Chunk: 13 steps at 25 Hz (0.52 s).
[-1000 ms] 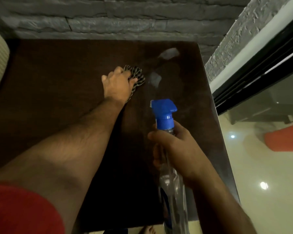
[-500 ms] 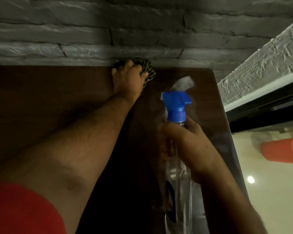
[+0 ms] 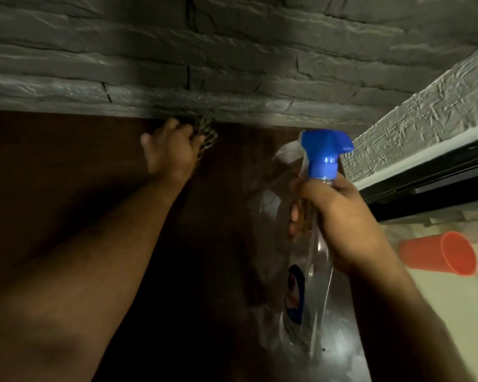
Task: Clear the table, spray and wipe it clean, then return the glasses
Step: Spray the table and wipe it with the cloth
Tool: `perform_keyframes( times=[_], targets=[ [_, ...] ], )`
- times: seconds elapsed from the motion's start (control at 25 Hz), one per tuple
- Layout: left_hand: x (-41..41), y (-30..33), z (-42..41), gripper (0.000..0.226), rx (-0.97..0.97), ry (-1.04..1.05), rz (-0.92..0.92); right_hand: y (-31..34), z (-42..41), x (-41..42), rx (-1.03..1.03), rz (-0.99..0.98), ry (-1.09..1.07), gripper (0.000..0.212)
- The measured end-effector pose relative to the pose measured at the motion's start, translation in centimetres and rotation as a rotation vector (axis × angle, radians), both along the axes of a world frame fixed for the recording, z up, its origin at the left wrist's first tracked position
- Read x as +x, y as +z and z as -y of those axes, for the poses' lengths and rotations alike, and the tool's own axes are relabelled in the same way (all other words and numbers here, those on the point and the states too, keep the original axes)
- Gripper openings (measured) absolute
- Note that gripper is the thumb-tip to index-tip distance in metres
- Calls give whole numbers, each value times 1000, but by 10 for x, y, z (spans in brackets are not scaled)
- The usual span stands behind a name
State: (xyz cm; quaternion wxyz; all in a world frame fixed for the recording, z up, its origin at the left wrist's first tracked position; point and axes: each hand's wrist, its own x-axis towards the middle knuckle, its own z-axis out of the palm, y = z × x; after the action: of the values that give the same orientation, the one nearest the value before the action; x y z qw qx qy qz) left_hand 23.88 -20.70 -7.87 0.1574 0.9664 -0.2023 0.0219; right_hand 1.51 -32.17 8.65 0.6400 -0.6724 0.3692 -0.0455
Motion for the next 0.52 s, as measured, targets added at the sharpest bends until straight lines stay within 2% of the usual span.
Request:
perform_keyframes(
  times=[0.16, 0.32, 0.52],
  targets=[
    [8, 0, -20, 38, 86, 36, 81, -4, 23, 7, 78, -7, 6, 23],
    [4, -1, -15, 40, 140, 48, 88, -2, 53, -2, 127, 16, -51, 38],
    [3, 1, -15, 41, 133, 51, 97, -5, 43, -13, 69, 69, -63, 28]
  ],
)
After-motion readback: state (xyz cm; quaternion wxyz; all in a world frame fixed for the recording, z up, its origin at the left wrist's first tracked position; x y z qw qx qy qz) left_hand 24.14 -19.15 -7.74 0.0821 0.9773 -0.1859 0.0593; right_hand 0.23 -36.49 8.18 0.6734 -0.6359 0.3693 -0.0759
